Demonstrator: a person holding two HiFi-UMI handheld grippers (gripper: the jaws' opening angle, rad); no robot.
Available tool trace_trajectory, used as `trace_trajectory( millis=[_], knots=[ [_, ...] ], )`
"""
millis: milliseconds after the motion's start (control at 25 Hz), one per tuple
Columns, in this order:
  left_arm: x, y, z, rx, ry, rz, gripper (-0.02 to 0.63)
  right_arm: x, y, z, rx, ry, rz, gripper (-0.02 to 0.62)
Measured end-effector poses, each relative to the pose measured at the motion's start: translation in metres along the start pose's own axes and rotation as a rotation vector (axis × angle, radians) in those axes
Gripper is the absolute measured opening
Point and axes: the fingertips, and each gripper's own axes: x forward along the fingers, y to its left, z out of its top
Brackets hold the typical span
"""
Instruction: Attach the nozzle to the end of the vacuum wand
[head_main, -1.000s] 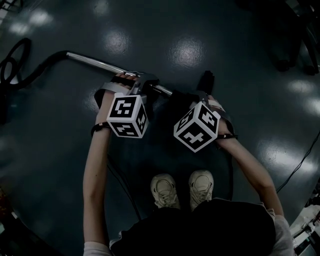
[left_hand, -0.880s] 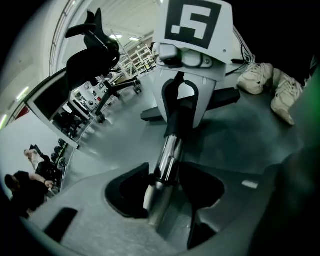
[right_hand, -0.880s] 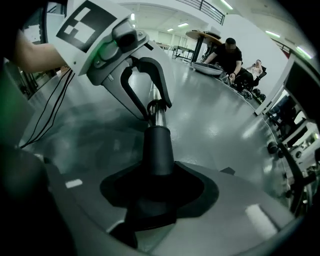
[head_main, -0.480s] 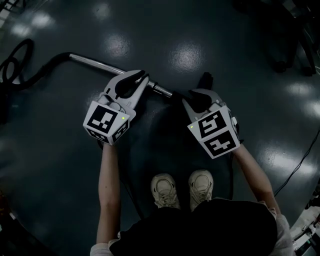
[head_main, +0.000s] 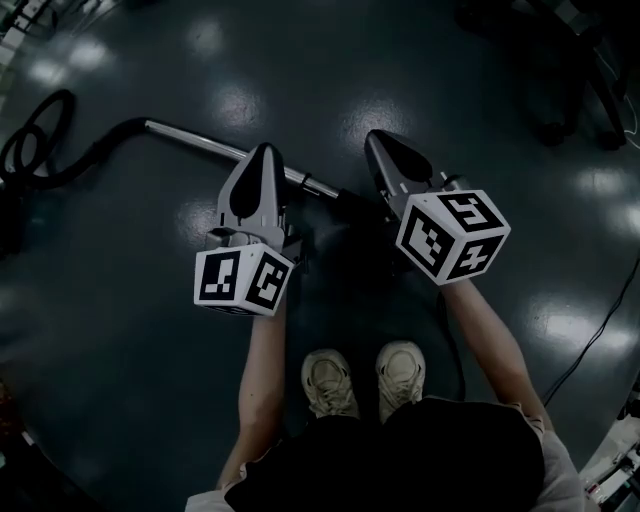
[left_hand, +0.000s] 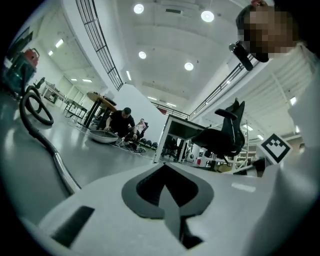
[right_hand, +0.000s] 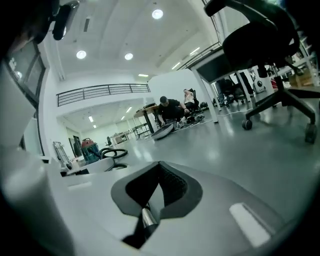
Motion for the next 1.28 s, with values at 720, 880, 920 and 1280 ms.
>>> trace_trajectory(
  millis=[720,880,920,1280],
  knots=[
    [0.047,-0.013,0.137,0.118,-0.054,0.030,0.003,-0.003,0.014,0.115,-0.144,0.041,-0.025,0.008],
    [0.043,-0.068,0.309,0.151,-0.051,0.055,0.003,-0.053,0.082,0.273,-0.116,0.055,-0.024,0.008],
    [0.036,-0.088,0.353,0.125,-0.045,0.064,0.003,-0.073,0.102,0.315,-0.099,0.064,-0.032,0.008],
    [-0.027,-0.268,0.687,-0.014,-0.014,0.003,0.003,-0.242,0.293,0.638,-0.153,0.024,-0.068,0.008]
  ],
)
